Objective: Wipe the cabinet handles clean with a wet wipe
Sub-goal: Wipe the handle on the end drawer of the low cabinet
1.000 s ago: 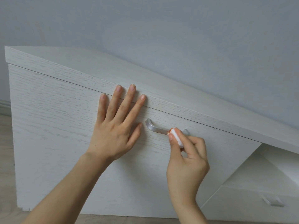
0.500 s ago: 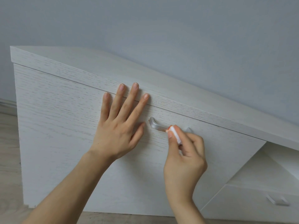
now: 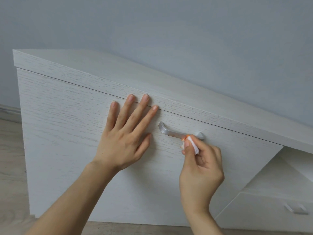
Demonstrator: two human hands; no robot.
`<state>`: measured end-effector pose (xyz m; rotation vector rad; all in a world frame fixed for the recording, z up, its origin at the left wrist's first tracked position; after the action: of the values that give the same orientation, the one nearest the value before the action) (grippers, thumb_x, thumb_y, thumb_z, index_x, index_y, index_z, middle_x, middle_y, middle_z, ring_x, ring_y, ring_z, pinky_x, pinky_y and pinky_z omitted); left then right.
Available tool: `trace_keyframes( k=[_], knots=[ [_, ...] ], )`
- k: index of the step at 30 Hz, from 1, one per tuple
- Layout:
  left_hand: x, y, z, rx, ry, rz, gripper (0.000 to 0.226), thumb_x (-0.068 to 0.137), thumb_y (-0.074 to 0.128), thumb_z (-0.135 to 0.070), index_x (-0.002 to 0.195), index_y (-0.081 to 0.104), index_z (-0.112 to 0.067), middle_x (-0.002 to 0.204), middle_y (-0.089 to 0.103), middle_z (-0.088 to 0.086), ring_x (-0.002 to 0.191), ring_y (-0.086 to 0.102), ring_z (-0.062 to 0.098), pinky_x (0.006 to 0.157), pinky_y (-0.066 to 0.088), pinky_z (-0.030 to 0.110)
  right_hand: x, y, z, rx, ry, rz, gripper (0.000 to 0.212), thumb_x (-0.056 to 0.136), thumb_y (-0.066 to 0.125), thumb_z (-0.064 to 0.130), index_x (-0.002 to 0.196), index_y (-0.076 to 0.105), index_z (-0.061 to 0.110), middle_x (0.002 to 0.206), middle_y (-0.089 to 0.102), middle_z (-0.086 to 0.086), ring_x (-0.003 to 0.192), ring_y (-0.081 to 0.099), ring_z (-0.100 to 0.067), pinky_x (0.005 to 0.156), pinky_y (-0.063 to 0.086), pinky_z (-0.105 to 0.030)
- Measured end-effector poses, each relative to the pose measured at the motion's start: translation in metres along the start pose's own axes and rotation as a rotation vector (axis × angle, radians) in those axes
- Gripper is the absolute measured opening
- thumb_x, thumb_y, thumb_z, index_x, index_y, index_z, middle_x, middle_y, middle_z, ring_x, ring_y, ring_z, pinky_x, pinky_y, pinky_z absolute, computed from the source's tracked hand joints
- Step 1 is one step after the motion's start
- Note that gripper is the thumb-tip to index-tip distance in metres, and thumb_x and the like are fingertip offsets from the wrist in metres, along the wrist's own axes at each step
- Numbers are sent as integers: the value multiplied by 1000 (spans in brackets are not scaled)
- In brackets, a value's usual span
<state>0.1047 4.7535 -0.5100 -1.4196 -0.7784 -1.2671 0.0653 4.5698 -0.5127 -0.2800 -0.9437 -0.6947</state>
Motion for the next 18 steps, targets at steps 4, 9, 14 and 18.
trace_keyframes(
  k=[4,9,14,18],
  knots=[
    [0,-1,1,7,8,-1,65,91,44,-36,150,23,-19,156,15,2,146,3,25,118,-2,44,1,1,2,-23,-26,8,10,84,59,26,87,69,28,81,57,13,71,65,-23,69,48,-25],
    [0,0,-1,6,-6,-2,66,90,43,-36,150,22,-20,156,15,1,146,1,25,118,-3,44,0,3,3,-1,-30,-4,11,84,59,28,87,69,25,79,55,11,68,65,-26,67,52,-32],
    [0,1,-1,13,5,1,65,91,43,-37,150,23,-19,156,16,3,146,2,25,118,-2,45,15,-15,-5,-42,-32,-10,10,84,64,25,90,72,24,80,56,8,68,66,-24,67,52,-31],
    [0,1,-1,13,1,-17,64,90,44,-36,149,25,-18,156,15,1,146,4,27,118,-1,46,9,-7,1,-63,-82,38,12,84,62,26,89,71,22,76,52,7,67,65,-23,63,51,-31]
  ],
)
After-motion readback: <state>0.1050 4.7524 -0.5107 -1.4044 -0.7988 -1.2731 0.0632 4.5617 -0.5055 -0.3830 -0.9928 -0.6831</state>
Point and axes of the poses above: each hand's wrist, its own x-axis towards the middle knuckle, its own y-axis out of the palm, z = x × y, the point moved 10 cm from there along x, towards the middle knuckle
